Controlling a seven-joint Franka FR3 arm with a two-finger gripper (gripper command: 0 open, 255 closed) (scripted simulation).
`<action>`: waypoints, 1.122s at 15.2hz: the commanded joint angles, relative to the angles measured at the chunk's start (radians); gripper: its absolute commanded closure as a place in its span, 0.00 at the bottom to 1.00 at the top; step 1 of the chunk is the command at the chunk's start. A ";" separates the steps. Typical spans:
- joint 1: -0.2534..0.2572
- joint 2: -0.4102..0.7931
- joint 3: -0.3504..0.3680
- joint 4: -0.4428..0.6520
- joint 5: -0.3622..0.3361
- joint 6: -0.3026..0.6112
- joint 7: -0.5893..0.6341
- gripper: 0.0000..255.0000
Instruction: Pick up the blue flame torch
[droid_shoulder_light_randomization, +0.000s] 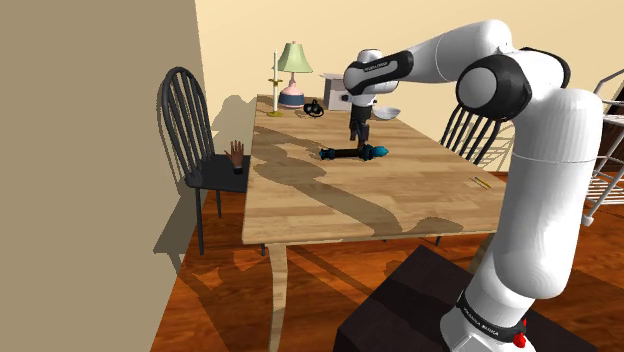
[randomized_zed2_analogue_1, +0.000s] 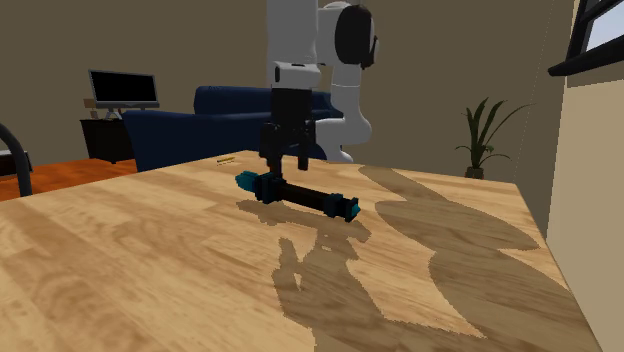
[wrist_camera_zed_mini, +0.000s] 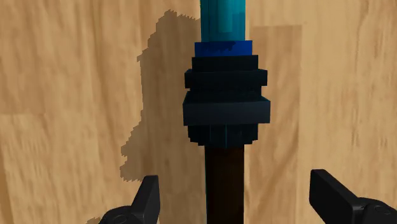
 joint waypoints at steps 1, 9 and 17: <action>-0.003 0.018 0.004 -0.003 0.006 0.022 -0.017 0.00; -0.004 0.038 0.007 -0.053 0.016 0.090 -0.022 1.00; -0.004 0.036 0.007 -0.055 0.015 0.090 -0.021 1.00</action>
